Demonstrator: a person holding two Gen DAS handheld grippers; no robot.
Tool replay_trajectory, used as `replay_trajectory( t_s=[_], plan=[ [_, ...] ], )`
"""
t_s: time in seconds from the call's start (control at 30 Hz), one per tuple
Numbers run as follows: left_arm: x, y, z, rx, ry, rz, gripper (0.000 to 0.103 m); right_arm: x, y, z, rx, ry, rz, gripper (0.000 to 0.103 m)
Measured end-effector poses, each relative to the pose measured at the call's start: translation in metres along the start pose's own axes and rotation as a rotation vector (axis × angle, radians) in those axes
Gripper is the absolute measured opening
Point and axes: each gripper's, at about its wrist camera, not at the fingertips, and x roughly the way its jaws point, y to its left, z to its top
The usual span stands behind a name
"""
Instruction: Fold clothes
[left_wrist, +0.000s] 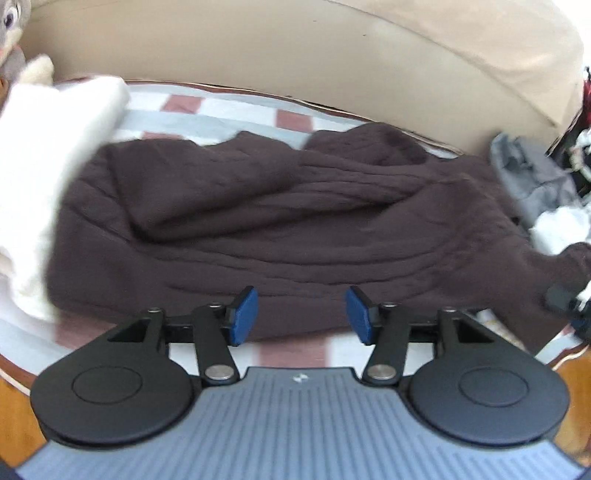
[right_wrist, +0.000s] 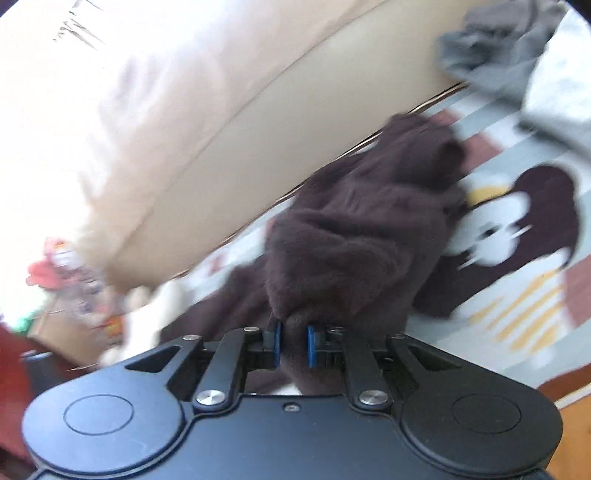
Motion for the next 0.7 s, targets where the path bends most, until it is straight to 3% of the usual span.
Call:
replay_trajectory(
  t_s=[0.13,0.3,0.43,0.57,0.7],
  plan=[
    [0.012,-0.01,-0.011,-0.023,0.05,-0.142,0.055,0.015,0.003,-0.007,0.076,0.061,0.103,0.016],
    [-0.007,-0.029,-0.014,0.107,-0.096,-0.196,0.055,0.028,0.016,-0.001,0.037,0.089,0.141,0.016],
    [-0.005,-0.036,-0.013,0.17,-0.063,-0.297,0.055,0.04,0.021,0.009,0.027,0.101,0.171,0.016],
    [-0.005,-0.049,-0.026,0.228,-0.105,-0.223,0.055,0.049,0.027,0.01,0.0,0.12,0.164,0.016],
    [-0.001,-0.05,-0.03,0.207,-0.056,-0.308,0.055,0.045,0.018,0.01,-0.003,0.136,0.154,0.016]
  ],
)
